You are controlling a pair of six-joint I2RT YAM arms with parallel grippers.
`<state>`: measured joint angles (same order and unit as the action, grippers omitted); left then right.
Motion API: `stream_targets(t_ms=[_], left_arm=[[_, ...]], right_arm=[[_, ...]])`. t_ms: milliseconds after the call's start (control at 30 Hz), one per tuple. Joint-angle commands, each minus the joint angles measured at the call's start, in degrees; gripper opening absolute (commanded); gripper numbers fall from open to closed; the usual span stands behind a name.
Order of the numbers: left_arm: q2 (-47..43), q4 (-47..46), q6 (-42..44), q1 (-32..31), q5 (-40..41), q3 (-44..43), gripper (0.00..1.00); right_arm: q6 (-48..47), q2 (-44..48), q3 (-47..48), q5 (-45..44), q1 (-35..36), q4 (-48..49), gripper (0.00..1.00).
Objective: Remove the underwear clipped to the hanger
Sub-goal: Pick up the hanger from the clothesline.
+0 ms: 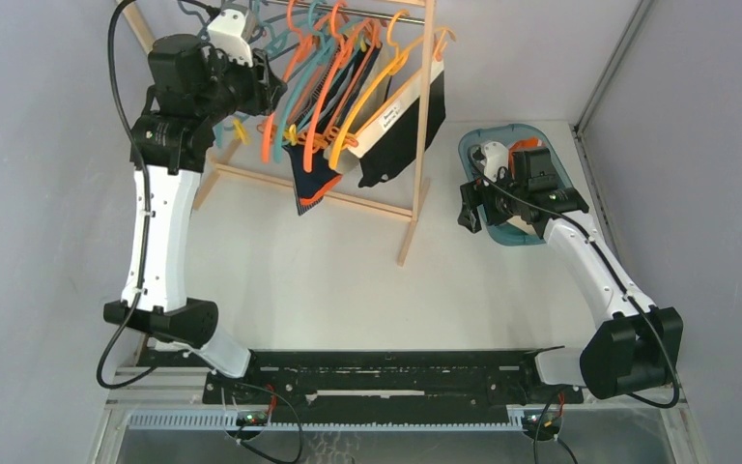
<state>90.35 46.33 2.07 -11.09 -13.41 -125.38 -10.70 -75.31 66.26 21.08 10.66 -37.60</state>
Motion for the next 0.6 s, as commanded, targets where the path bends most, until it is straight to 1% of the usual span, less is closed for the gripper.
stream_targets(t_ms=[0, 167, 267, 333, 400, 433, 500, 567], left_arm=[[1.72, -2.60, -0.13, -0.59, 0.51, -3.95, 0.47], [3.55, -2.57, -0.13, -0.65, 0.48, -5.33, 0.49], [4.10, -2.56, 0.02, -0.75, 0.41, -5.92, 0.46], [4.22, -2.56, 0.07, -0.77, 0.17, -5.86, 0.42], [4.03, -2.32, 0.05, -0.85, -0.22, -5.84, 0.36], [3.94, -2.25, 0.04, -0.82, -0.56, -5.83, 0.29], [3.22, -2.27, 0.05, -0.82, -0.74, -5.39, 0.22], [2.26, -2.61, 0.19, -0.86, -0.40, -4.70, 0.20]], right_arm=[[-1.10, 0.86, 0.00, 0.12, 0.45, 0.87, 0.76], [-1.28, 0.87, 0.02, -0.12, 0.46, 0.78, 0.76], [-1.45, 0.63, 0.01, -0.37, 0.58, 0.76, 0.76], [-1.47, 0.47, -0.03, -0.63, 0.88, 0.78, 0.76], [-1.67, 0.43, 0.01, -0.84, 1.07, 0.78, 0.76], [-1.79, 0.43, 0.05, -1.05, 1.22, 0.78, 0.76], [-1.81, 0.29, 0.01, -1.40, 1.41, 0.78, 0.76], [-1.83, 0.25, 0.01, -1.43, 1.47, 0.78, 0.76]])
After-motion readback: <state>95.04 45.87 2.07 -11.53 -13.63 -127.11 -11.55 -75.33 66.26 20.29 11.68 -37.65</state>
